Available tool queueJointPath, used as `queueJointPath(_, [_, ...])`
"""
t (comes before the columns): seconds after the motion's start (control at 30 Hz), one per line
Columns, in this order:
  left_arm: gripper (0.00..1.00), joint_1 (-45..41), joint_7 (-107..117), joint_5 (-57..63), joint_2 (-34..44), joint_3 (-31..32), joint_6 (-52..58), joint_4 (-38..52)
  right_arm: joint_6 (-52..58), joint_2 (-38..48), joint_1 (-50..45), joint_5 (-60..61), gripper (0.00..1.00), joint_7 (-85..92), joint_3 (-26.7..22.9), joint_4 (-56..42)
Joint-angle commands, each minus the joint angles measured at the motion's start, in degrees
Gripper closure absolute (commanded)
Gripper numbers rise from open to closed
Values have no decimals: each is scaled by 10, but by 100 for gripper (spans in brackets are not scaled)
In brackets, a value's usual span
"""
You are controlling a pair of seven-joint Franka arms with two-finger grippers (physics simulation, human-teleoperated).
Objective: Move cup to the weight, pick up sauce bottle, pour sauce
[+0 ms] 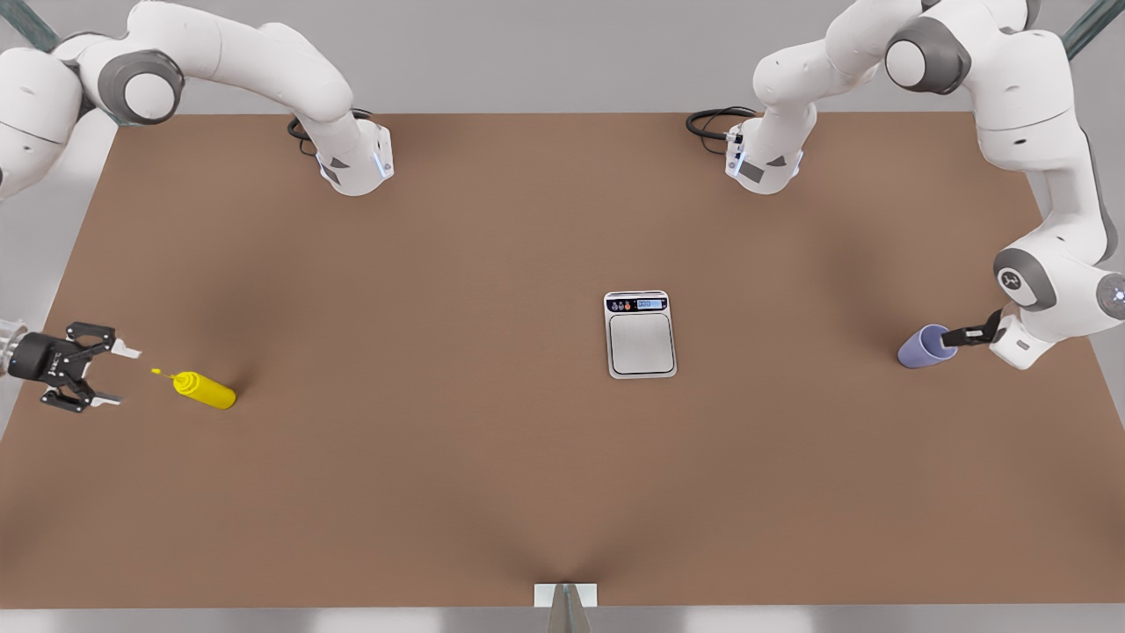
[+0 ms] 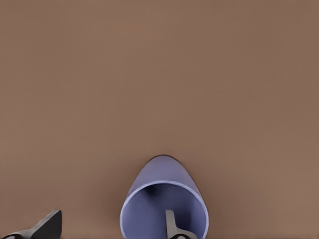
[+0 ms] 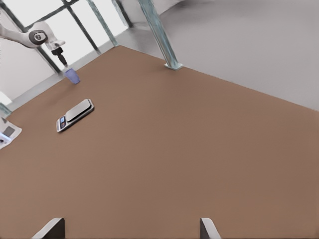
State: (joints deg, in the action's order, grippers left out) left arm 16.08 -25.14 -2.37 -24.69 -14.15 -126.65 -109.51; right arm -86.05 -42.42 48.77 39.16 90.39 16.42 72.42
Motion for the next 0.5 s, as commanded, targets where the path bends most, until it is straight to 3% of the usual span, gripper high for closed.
queueJointPath(0.0, [0, 0, 0, -1, 0, 0, 0, 0, 0, -1, 5, 0, 0, 13, 0, 0])
queueJointPath(0.17, [0, 0, 1, -15, -19, 0, -1, 1, 50, -74, 64, 76, 0, 240, 0, 4])
queueJointPath(0.27, [0, -3, 1, -15, -40, 0, -10, 3, 52, -116, 67, 77, 0, 265, 0, -2])
queueJointPath(0.37, [0, -3, 0, -15, -53, 0, -18, 4, 43, -132, 50, 76, 0, 270, -33, -30])
queueJointPath(0.4, [3, -3, 0, -15, -53, 0, -18, 4, 43, -142, 48, 79, 0, 297, -32, -30])
queueJointPath(0.47, [45, -4, 0, -15, -54, 1, -18, 4, 42, -155, 46, 83, 0, 309, -32, -30])
